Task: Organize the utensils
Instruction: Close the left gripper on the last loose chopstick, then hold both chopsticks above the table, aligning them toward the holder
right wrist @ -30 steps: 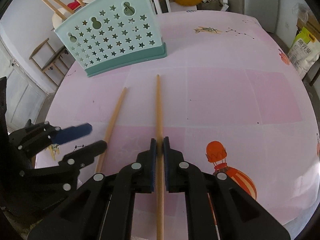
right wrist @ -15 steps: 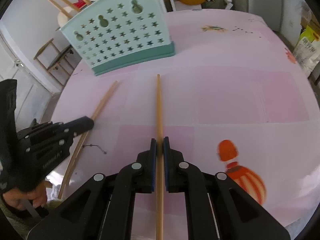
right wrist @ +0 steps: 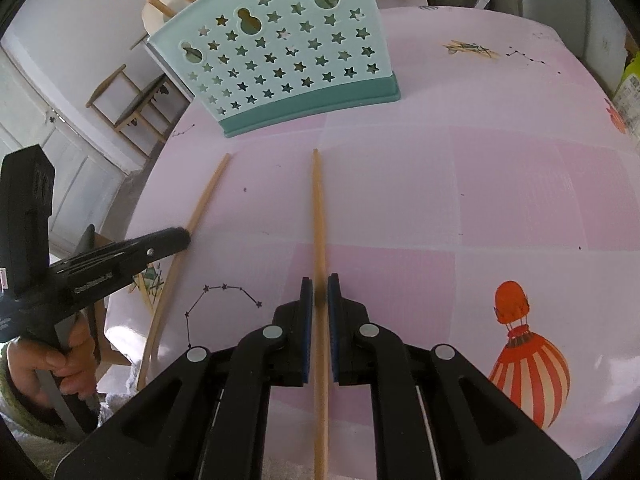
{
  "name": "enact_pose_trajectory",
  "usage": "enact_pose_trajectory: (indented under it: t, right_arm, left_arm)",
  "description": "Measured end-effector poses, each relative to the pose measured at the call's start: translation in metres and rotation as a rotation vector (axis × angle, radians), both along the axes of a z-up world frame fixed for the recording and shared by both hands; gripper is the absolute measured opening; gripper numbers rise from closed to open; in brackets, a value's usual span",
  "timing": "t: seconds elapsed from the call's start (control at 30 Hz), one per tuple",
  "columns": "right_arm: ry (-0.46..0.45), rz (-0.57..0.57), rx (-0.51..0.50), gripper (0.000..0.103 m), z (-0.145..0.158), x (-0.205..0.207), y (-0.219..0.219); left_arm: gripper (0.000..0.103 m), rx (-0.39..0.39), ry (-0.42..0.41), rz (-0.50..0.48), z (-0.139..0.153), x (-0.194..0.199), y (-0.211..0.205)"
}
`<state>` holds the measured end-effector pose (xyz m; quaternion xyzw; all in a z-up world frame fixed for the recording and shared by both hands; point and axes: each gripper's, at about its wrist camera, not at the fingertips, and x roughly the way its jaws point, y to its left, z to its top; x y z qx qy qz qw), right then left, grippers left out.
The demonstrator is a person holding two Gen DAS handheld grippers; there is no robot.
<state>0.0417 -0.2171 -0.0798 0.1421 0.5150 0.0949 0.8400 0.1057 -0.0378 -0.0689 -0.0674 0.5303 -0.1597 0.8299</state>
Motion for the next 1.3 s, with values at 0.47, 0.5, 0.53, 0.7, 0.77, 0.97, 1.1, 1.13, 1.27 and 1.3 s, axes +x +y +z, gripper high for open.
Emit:
enact_pose_trajectory:
  t: [0.47, 0.5, 0.53, 0.7, 0.77, 0.97, 1.1, 1.13, 1.27, 1.3]
  right_arm:
    - [0.037, 0.024, 0.028, 0.01, -0.003, -0.004, 0.006]
    - [0.037, 0.026, 0.032, 0.01, -0.003, -0.004, 0.006]
    - [0.037, 0.027, 0.036, 0.01, -0.003, -0.004, 0.007]
    - [0.021, 0.027, 0.027, 0.01, -0.001, 0.004, 0.01]
    - [0.005, 0.037, 0.01, 0.01, 0.001, 0.009, 0.015]
    - [-0.043, 0.088, -0.101, 0.01, 0.0, 0.023, 0.035]
    - [-0.067, 0.085, -0.142, 0.007, 0.0, 0.024, 0.035]
    - [-0.067, 0.082, -0.141, 0.007, 0.0, 0.023, 0.034]
    - [-0.059, 0.037, -0.131, 0.007, -0.001, 0.021, 0.021]
    - [-0.055, 0.025, -0.126, 0.007, -0.001, 0.02, 0.016]
  left_arm:
    - [0.018, -0.176, 0.147, 0.007, -0.01, -0.019, 0.02]
    - [0.019, -0.194, 0.156, 0.004, -0.01, -0.02, 0.019]
    - [0.02, -0.204, 0.161, 0.001, -0.011, -0.021, 0.018]
    - [0.021, -0.224, 0.171, -0.022, -0.013, -0.02, 0.009]
    - [0.021, -0.217, 0.165, -0.028, -0.013, -0.02, 0.007]
    - [0.021, -0.162, 0.12, -0.041, -0.011, -0.016, -0.004]
    - [0.021, -0.101, 0.07, -0.062, -0.006, -0.011, -0.01]
    - [0.021, -0.078, 0.053, -0.072, -0.005, -0.009, -0.013]
    - [0.021, 0.024, -0.022, -0.101, -0.003, 0.002, -0.023]
    - [0.021, 0.048, -0.039, -0.109, -0.003, 0.006, -0.026]
